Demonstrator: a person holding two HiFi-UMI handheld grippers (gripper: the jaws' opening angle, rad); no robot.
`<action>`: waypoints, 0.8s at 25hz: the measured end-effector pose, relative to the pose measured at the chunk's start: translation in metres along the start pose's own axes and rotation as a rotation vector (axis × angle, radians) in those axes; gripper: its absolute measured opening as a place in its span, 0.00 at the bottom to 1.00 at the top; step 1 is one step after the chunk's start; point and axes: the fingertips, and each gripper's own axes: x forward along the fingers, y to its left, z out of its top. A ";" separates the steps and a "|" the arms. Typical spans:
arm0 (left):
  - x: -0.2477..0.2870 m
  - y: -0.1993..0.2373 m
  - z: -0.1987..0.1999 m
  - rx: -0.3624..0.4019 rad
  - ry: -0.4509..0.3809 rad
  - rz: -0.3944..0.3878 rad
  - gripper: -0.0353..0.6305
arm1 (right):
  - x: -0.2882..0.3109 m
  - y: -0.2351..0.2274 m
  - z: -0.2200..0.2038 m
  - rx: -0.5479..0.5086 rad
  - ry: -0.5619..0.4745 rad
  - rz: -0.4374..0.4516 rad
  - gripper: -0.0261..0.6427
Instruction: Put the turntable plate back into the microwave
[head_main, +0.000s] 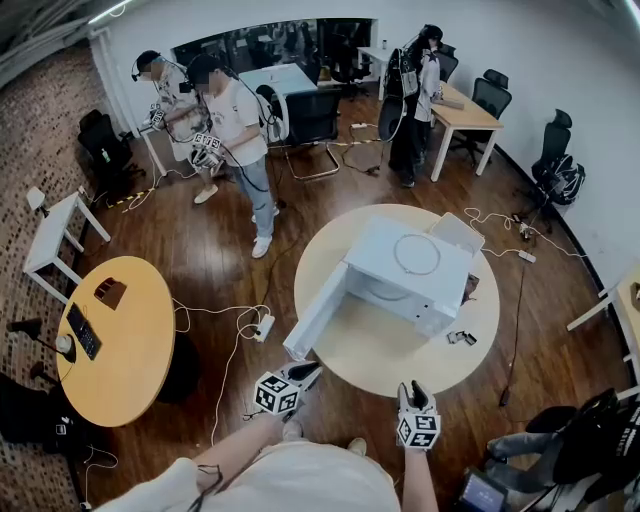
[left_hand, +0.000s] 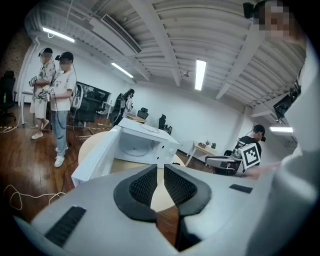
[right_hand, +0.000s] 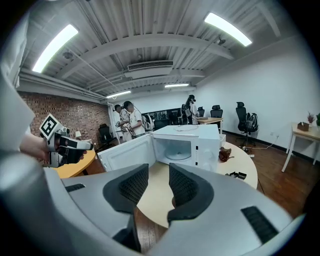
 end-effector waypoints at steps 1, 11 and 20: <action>-0.001 0.000 0.000 0.000 0.000 0.001 0.12 | 0.000 0.000 -0.001 -0.003 0.005 0.001 0.24; 0.003 -0.003 -0.002 0.004 0.003 0.004 0.12 | -0.002 -0.023 0.003 0.003 0.007 -0.021 0.24; 0.020 -0.021 -0.001 0.017 0.010 -0.023 0.12 | -0.015 -0.048 0.007 0.039 -0.020 -0.062 0.24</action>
